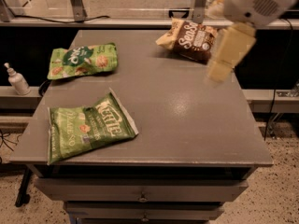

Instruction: Move green rice chip bag near brown chip bag

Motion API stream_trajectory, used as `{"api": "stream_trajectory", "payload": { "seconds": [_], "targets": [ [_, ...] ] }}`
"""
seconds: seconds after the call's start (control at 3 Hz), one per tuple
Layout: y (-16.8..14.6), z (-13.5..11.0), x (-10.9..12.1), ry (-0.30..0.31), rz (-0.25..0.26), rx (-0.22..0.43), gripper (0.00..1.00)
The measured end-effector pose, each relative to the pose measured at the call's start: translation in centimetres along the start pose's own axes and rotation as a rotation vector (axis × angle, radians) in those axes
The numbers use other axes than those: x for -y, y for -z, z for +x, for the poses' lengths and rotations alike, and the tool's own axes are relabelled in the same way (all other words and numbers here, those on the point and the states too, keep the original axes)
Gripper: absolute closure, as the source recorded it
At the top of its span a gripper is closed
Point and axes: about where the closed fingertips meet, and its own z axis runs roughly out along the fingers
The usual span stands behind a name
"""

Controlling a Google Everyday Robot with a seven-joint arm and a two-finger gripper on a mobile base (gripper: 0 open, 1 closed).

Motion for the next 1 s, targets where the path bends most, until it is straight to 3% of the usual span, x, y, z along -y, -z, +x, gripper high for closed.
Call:
{"api": "stream_trajectory", "payload": {
  "seconds": [0.33, 1.0],
  "targets": [
    [0.1, -8.0, 3.8, 0.059, 0.048, 0.114, 0.0],
    [-1.3, -8.7, 4.7, 0.073, 0.058, 0.13, 0.0]
  ]
}}
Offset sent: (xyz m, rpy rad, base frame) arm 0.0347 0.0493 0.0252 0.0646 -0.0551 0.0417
